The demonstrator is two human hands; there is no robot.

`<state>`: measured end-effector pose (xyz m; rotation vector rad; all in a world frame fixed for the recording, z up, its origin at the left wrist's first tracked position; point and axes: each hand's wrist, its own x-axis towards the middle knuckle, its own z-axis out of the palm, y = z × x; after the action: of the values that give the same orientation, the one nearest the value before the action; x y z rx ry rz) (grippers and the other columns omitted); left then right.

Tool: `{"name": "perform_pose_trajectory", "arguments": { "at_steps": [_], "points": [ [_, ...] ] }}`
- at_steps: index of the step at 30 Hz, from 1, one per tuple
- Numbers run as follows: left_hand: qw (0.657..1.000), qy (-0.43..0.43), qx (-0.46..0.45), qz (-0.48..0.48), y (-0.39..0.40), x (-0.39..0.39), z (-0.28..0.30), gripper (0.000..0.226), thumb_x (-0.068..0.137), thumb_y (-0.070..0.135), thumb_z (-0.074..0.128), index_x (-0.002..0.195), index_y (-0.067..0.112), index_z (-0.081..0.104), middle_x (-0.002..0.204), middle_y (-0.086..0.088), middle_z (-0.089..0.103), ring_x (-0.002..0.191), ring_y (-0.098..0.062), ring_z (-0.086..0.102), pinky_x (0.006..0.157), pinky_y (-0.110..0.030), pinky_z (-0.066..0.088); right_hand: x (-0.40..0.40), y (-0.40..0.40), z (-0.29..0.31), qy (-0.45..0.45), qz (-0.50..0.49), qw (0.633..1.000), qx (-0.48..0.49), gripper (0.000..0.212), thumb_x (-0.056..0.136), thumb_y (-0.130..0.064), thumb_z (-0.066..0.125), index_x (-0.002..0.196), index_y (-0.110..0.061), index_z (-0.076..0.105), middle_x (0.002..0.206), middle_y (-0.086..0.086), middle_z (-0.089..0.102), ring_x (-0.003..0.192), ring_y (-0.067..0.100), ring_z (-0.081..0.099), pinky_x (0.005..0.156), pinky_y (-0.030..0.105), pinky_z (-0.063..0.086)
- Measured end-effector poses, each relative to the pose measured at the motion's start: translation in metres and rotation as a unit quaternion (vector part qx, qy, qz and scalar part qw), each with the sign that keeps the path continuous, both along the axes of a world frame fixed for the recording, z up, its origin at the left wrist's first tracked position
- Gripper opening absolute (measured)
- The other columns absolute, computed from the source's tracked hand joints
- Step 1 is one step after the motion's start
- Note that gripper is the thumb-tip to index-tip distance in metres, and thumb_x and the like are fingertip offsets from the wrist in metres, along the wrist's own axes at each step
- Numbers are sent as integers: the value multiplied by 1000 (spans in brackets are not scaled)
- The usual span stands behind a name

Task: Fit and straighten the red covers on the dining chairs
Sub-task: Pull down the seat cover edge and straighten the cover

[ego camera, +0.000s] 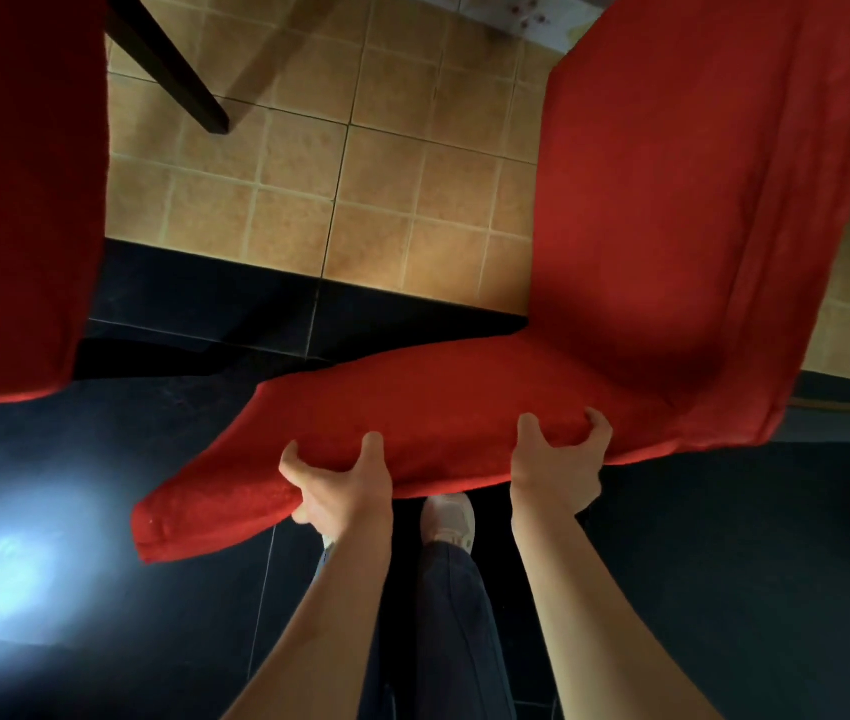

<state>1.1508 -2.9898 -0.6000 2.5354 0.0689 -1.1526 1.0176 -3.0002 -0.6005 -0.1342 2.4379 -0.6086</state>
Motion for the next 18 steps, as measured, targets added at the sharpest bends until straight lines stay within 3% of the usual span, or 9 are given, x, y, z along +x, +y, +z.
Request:
{"name": "perform_pose_trajectory", "arguments": {
  "at_steps": [4, 7, 11, 18],
  "points": [
    [999, -19, 23, 24, 4, 17, 6, 84, 74, 33, 77, 142, 30, 27, 131, -28, 35, 65, -22, 42, 72, -36, 36, 14, 5, 3, 5, 28, 1000, 4, 65, 80, -30, 70, 137, -33, 39, 72, -10, 42, 65, 15, 50, 72, 37, 49],
    [999, -27, 35, 13, 2, 41, 8, 85, 73, 34, 78, 142, 29, 29, 131, -29, 36, 78, -29, 45, 74, -35, 37, 35, 4, 6, -16, 42, 999, 14, 66, 81, -32, 68, 139, -31, 36, 83, 0, 52, 73, 22, 51, 70, 33, 43],
    [999, -13, 44, 3, 9, 45, 8, 86, 72, 36, 78, 142, 31, 28, 129, -30, 35, 62, -24, 44, 71, -37, 39, 36, 14, 9, -18, 69, 997, 41, 65, 84, -38, 65, 140, -32, 32, 71, -5, 46, 67, 21, 49, 66, 32, 39],
    [998, -1, 58, -16, 9, 47, 11, 90, 73, 46, 74, 144, 39, 19, 130, -28, 36, 59, -22, 39, 56, -33, 34, 32, 14, 11, -41, 120, 989, 76, 68, 86, -50, 60, 141, -36, 22, 70, -4, 43, 62, 19, 51, 64, 38, 47]
  ]
}}
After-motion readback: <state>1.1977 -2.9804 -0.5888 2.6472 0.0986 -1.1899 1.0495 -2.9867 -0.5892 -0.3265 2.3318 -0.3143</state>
